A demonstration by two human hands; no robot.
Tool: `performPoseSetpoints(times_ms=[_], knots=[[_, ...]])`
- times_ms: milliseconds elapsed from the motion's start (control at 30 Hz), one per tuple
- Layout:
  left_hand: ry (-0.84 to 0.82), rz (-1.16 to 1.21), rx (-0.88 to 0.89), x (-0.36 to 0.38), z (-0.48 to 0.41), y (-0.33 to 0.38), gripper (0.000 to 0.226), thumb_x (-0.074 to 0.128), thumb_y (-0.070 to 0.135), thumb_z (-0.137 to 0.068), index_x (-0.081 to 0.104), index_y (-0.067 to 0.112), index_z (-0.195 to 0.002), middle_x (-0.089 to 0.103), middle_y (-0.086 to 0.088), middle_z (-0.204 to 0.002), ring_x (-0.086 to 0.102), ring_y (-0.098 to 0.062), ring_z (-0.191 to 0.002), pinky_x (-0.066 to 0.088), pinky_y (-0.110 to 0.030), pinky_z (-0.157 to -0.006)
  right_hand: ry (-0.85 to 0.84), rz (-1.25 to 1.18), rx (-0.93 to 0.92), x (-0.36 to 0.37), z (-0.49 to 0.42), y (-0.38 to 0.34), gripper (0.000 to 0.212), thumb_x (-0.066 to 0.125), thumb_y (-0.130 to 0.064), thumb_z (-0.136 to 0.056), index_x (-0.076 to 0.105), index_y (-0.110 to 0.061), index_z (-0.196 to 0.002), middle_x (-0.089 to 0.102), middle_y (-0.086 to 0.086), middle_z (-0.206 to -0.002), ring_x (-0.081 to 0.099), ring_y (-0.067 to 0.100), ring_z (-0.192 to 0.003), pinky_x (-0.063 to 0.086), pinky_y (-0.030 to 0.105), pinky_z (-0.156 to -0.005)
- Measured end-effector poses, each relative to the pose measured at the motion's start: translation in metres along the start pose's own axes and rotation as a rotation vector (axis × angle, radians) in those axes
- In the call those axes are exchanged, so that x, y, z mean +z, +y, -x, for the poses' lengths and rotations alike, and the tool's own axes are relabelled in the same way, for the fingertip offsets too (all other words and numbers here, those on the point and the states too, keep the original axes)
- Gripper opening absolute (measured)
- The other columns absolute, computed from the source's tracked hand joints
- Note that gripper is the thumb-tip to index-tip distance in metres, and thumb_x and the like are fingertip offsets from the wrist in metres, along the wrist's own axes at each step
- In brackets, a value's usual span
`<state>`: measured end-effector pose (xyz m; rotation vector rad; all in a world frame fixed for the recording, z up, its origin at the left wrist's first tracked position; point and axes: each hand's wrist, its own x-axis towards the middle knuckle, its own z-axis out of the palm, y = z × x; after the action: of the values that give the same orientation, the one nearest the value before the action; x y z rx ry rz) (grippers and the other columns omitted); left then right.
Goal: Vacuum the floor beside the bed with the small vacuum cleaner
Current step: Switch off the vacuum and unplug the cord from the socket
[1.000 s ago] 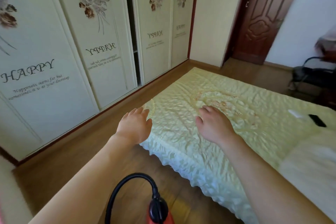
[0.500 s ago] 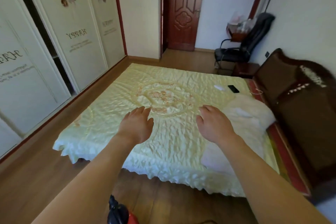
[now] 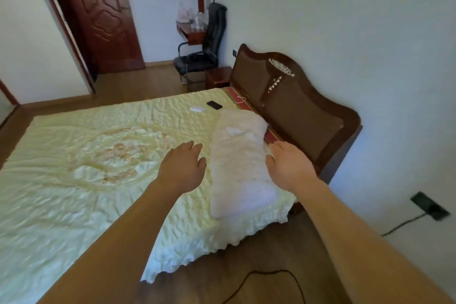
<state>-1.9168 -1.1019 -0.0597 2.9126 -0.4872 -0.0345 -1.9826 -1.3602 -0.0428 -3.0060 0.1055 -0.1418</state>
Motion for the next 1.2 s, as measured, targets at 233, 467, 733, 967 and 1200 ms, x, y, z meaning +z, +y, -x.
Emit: performPoseSetpoints(times_ms=[233, 467, 733, 967, 1200], knots=[[-0.057, -0.034, 0.249, 0.017, -0.052, 0.074, 0.055, 0.033, 0.036, -0.108, 0.03, 0.015, -0.158, 0.03, -0.009, -0.164, 0.03, -0.027, -0.15, 0.027, -0.042, -0.121, 0.081, -0.012, 0.279, -0.002, 0.037, 0.063, 0.041, 0.033, -0.035, -0.104, 0.06, -0.014, -0.126, 0.059, 0.005, -0.132, 0.051, 0.025, -0.122, 0.044, 0.038, -0.101], [-0.065, -0.034, 0.444, 0.043, -0.084, 0.188, 0.053, 0.034, 0.036, -0.107, 0.035, 0.017, -0.156, 0.034, -0.007, -0.163, 0.031, -0.024, -0.15, 0.029, -0.04, -0.122, 0.059, 0.022, 0.498, -0.011, 0.081, 0.155, 0.043, 0.032, -0.034, -0.105, 0.052, -0.013, -0.136, 0.053, 0.007, -0.14, 0.046, 0.025, -0.13, 0.037, 0.036, -0.109], [-0.134, -0.01, 0.539, 0.07, -0.113, 0.308, 0.055, 0.031, 0.044, -0.107, 0.029, 0.024, -0.158, 0.028, 0.0, -0.166, 0.024, -0.02, -0.154, 0.025, -0.043, -0.125, 0.018, 0.055, 0.7, -0.027, 0.116, 0.265, 0.044, 0.03, -0.032, -0.104, 0.05, -0.011, -0.137, 0.05, 0.007, -0.143, 0.043, 0.025, -0.132, 0.038, 0.037, -0.108], [-0.217, -0.059, 0.65, 0.098, -0.144, 0.382, 0.056, 0.031, 0.046, -0.107, 0.026, 0.026, -0.159, 0.024, 0.002, -0.167, 0.02, -0.021, -0.155, 0.022, -0.042, -0.126, 0.02, 0.046, 0.84, -0.025, 0.129, 0.336, 0.047, 0.029, -0.031, -0.104, 0.047, -0.009, -0.142, 0.051, 0.006, -0.141, 0.045, 0.023, -0.129, 0.037, 0.035, -0.11], [-0.243, -0.075, 0.854, 0.125, -0.206, 0.447, 0.054, 0.03, 0.04, -0.108, 0.029, 0.019, -0.158, 0.031, -0.002, -0.164, 0.026, -0.021, -0.152, 0.023, -0.04, -0.123, -0.017, 0.059, 0.965, -0.012, 0.113, 0.385, 0.046, 0.028, -0.031, -0.105, 0.043, -0.011, -0.144, 0.048, 0.006, -0.145, 0.042, 0.023, -0.132, 0.032, 0.035, -0.113]])
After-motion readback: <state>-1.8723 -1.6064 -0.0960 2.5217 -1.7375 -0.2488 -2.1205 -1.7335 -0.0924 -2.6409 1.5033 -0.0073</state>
